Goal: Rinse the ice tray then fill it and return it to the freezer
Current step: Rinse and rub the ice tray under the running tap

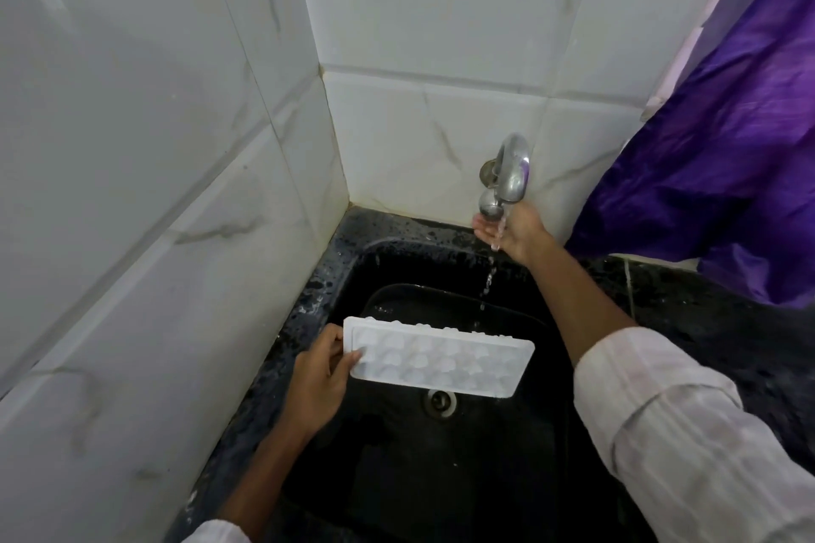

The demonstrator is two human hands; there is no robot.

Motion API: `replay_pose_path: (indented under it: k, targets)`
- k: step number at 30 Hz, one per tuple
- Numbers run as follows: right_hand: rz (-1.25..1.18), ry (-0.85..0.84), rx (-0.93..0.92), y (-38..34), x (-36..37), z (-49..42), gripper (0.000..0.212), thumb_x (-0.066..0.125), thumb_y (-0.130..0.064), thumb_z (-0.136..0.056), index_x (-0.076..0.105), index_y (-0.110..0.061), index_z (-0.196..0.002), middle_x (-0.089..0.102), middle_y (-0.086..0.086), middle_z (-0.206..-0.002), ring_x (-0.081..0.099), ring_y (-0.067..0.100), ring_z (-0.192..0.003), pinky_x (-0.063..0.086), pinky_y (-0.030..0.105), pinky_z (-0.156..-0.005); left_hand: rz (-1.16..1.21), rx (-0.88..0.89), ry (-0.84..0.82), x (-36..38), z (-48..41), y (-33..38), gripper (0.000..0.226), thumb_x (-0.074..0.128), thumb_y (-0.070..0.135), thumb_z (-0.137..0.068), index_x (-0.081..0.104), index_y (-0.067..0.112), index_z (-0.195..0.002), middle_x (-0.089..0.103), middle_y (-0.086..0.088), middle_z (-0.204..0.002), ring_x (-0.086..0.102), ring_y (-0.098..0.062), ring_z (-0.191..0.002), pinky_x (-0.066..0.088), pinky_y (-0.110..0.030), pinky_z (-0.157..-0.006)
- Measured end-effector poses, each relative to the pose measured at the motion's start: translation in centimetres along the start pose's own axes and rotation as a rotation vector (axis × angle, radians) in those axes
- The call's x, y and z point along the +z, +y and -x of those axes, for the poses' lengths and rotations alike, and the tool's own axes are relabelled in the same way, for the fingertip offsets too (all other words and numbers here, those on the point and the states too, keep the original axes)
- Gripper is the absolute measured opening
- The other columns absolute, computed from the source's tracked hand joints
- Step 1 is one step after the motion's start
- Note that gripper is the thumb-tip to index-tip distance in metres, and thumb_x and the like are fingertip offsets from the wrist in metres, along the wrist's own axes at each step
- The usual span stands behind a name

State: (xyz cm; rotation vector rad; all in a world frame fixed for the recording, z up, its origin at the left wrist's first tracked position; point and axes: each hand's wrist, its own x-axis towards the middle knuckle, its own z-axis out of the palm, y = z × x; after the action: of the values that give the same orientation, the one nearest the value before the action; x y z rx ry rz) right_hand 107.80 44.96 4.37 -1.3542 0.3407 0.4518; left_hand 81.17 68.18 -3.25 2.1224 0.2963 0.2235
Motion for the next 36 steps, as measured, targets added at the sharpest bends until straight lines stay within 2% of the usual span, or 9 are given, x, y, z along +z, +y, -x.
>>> replay_pose_path:
  k: [3,9,14,17,20,24,27,30,36]
  targets:
    - [-0.092,0.079,-0.001,0.5,1.4,-1.1,0.034,0.043,-0.031,-0.106,0.057,-0.007,-0.087,0.057,0.007,-0.072,0.055,0.015,-0.06,0.052,0.026,-0.057,0.03,-0.043,0.041,-0.2,0.3,0.1,0.007,0.066,0.013,-0.094,0.061,0.012,-0.098,0.076,0.01,-0.096,0.072,-0.002,-0.089,0.061,-0.034,-0.075]
    - [-0.292,0.052,0.012,1.8,1.3,-2.7,0.038,0.044,-0.04,-0.104,0.056,-0.007,-0.088,0.056,0.008,-0.068,0.051,0.014,-0.047,0.048,0.023,-0.049,0.107,-0.117,0.083,-0.4,0.4,0.1,0.01,0.066,0.011,-0.094,0.062,0.012,-0.103,0.074,0.018,-0.098,0.072,-0.002,-0.092,0.06,-0.029,-0.078]
    - [-0.18,-0.104,0.02,1.6,-0.7,-0.3,0.05,0.041,-0.053,-0.102,0.061,-0.007,-0.106,0.071,0.011,-0.092,0.069,0.018,-0.076,0.057,0.029,-0.066,0.133,-0.13,0.092,-0.1,-0.3,0.9,0.017,0.064,0.01,-0.095,0.061,0.016,-0.111,0.073,0.014,-0.102,0.07,0.001,-0.095,0.059,-0.028,-0.083]
    - [0.166,-0.026,-0.047,3.1,-2.9,4.0,0.072,0.026,-0.072,-0.096,0.063,-0.014,-0.115,0.073,0.004,-0.106,0.069,0.019,-0.098,0.055,0.033,-0.082,0.144,-0.122,0.09,0.4,-1.4,1.4,0.02,0.064,0.01,-0.095,0.06,0.019,-0.113,0.072,0.015,-0.105,0.07,0.001,-0.097,0.058,-0.028,-0.085]
    - [0.249,0.025,-0.176,5.8,-5.4,8.4,0.073,0.029,-0.076,-0.092,0.069,-0.022,-0.121,0.075,-0.004,-0.111,0.069,0.011,-0.103,0.051,0.031,-0.086,0.133,-0.103,0.096,1.1,-2.5,1.7,0.02,0.064,0.012,-0.096,0.06,0.012,-0.115,0.074,0.007,-0.107,0.071,-0.006,-0.1,0.059,-0.034,-0.086]
    - [0.492,0.048,-0.44,7.2,-7.1,11.8,0.014,0.06,-0.035,-0.098,0.071,-0.029,-0.105,0.074,-0.006,-0.103,0.068,0.002,-0.095,0.053,0.015,-0.079,0.186,-0.051,0.087,2.3,-3.8,3.6,0.016,0.062,0.009,-0.096,0.058,0.013,-0.111,0.071,0.01,-0.104,0.069,0.002,-0.095,0.057,-0.026,-0.083]
    - [0.546,0.152,-0.694,6.0,-8.1,12.9,0.021,0.073,-0.016,-0.089,0.073,-0.021,-0.109,0.075,-0.007,-0.1,0.069,0.001,-0.089,0.055,0.02,-0.085,0.27,0.002,0.09,2.5,-5.0,5.5,0.016,0.065,0.003,-0.093,0.061,0.015,-0.103,0.072,0.006,-0.104,0.07,0.002,-0.097,0.055,-0.018,-0.084]
    - [0.539,0.241,-0.943,5.3,-8.8,13.7,0.024,0.072,-0.009,-0.089,0.074,-0.011,-0.113,0.075,-0.002,-0.106,0.071,0.003,-0.097,0.053,0.018,-0.091,0.248,0.143,0.135,2.1,-5.6,6.7,0.017,0.07,0.004,-0.09,0.07,0.014,-0.104,0.076,0.001,-0.103,0.072,-0.01,-0.1,0.055,-0.024,-0.089]
    - [0.533,0.307,-0.898,6.9,-9.6,13.9,0.022,0.072,-0.005,-0.088,0.075,-0.016,-0.106,0.074,-0.01,-0.099,0.069,-0.005,-0.092,0.054,0.021,-0.09,-0.053,0.33,0.199,2.1,-5.2,7.0,0.013,0.074,0.011,-0.088,0.078,0.013,-0.1,0.076,0.007,-0.094,0.072,-0.006,-0.086,0.059,-0.031,-0.083]
